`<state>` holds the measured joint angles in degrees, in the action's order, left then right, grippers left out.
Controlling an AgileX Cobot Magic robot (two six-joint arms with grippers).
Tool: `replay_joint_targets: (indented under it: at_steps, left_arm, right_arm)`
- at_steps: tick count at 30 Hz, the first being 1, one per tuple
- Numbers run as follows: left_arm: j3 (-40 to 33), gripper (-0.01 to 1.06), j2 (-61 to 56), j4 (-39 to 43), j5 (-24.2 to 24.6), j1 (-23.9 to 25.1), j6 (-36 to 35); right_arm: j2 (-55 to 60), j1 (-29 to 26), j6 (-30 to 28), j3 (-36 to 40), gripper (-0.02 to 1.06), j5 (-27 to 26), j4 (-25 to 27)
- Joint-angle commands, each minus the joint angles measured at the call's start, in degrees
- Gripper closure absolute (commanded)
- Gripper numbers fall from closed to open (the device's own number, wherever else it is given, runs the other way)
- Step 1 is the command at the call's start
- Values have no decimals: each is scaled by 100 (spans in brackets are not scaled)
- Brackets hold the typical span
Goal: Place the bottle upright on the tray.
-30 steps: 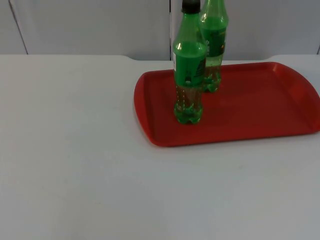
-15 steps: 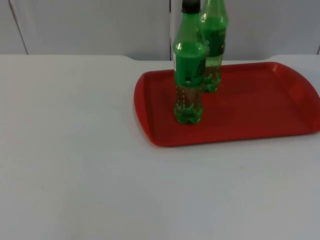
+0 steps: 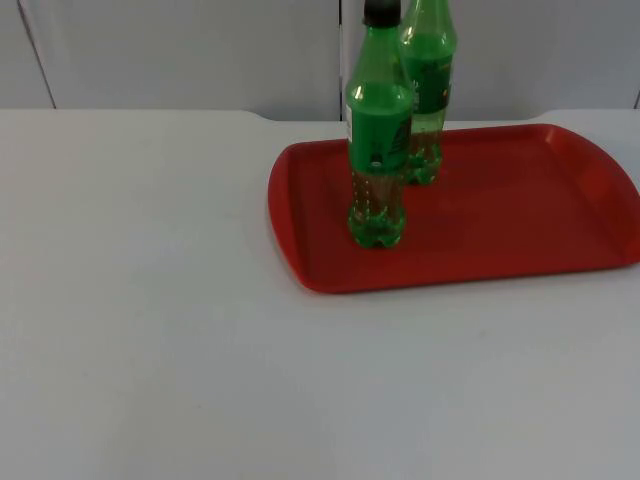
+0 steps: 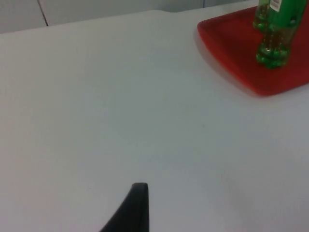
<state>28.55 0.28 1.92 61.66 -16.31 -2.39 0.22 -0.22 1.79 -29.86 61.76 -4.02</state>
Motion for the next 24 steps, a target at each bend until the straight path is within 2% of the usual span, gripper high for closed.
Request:
replay_joint_targets:
  at_steps: [1,11,24]
  left_arm:
    - [-20,0,-28,-22,-10,151,-24]
    - [-20,0,-28,-22,-10,963,-24]
    - [-20,0,-28,-7,-10,1728,-24]
  right_arm:
    - [-22,-37,-9,25,-1,1,9]
    - [-22,-37,-9,25,-1,1,9]
    - [-22,-37,-9,25,-1,1,9]
